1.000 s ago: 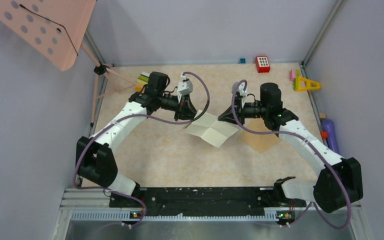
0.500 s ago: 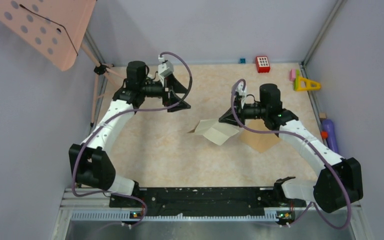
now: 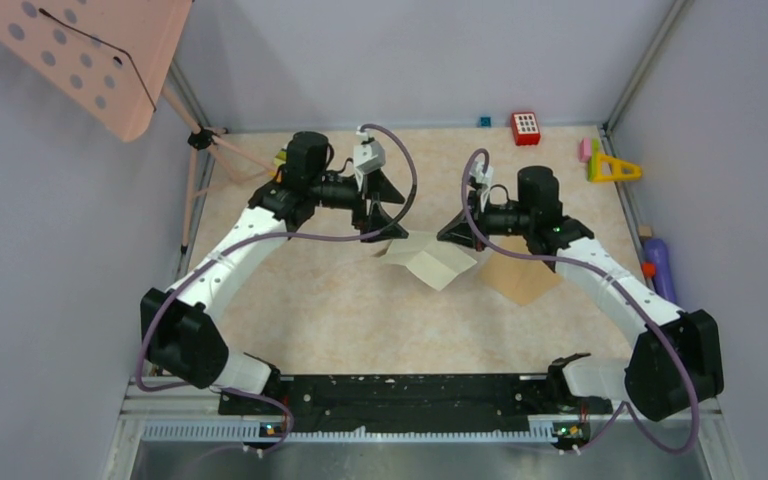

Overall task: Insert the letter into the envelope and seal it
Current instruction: Fold the letter.

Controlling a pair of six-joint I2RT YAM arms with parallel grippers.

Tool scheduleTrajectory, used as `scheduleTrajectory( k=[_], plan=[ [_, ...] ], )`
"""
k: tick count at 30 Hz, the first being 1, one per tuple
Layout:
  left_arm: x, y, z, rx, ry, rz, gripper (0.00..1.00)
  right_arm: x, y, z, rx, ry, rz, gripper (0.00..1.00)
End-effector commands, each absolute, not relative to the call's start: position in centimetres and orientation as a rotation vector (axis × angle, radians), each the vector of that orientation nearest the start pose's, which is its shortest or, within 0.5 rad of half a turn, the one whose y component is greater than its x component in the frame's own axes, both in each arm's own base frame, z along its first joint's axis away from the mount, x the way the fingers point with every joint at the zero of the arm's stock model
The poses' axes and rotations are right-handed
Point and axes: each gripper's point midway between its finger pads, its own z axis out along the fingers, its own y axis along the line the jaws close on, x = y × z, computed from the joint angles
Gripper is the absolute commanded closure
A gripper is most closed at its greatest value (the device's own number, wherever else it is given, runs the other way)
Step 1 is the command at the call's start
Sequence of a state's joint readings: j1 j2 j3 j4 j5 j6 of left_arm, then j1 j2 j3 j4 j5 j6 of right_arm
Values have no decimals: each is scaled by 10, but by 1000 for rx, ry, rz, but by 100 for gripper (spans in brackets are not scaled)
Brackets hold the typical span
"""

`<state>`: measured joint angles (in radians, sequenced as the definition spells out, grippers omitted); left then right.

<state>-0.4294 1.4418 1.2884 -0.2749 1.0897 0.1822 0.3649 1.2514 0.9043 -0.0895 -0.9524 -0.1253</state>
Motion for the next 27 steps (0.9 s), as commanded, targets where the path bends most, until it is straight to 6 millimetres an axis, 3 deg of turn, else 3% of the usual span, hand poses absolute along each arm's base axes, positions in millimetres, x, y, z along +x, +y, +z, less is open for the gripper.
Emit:
scheduleTrajectory(
  k=[1, 10, 15, 24, 27],
  plan=[
    [270, -292, 302, 1263, 1468, -1146, 5, 274, 256, 245, -1044, 1616, 1069, 100],
    [277, -295, 280, 1309, 1506, -1022, 11, 269, 257, 250, -1052, 1603, 1092, 100],
    [279, -297, 279, 1312, 1511, -1014, 28, 267, 257, 249, -1061, 1598, 1103, 100],
    [281, -297, 275, 1321, 1520, -995, 74, 264, 257, 251, -1069, 1591, 1112, 100],
    [278, -297, 273, 1333, 1520, -1001, 71, 265, 257, 250, -1068, 1595, 1115, 100]
  ],
)
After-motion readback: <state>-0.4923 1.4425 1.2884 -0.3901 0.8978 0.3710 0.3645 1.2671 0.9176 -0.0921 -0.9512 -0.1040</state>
